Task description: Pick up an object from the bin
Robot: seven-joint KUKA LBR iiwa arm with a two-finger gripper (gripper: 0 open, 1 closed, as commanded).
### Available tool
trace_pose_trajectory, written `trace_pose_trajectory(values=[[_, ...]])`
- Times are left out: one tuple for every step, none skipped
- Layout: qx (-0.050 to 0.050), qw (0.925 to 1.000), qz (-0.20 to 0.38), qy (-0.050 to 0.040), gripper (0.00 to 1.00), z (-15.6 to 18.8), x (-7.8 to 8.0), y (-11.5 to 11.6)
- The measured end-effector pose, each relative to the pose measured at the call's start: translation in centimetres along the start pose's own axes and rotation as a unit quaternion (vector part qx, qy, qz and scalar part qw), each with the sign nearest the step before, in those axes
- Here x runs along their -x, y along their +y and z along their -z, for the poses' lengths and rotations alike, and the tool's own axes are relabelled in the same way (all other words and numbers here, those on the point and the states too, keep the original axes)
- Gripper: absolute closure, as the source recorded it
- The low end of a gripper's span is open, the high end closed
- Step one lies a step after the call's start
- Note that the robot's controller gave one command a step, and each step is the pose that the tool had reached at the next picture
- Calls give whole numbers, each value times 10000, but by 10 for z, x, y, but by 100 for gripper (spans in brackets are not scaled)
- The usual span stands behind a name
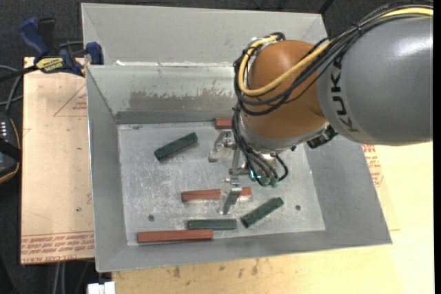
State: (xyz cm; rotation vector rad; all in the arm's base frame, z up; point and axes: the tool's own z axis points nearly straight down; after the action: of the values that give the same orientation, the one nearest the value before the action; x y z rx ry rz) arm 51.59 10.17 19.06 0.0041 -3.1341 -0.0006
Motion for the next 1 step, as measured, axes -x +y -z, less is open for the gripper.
trace_pose_trajectory(values=[[4, 10000, -13, -37, 0, 4, 2, -1]])
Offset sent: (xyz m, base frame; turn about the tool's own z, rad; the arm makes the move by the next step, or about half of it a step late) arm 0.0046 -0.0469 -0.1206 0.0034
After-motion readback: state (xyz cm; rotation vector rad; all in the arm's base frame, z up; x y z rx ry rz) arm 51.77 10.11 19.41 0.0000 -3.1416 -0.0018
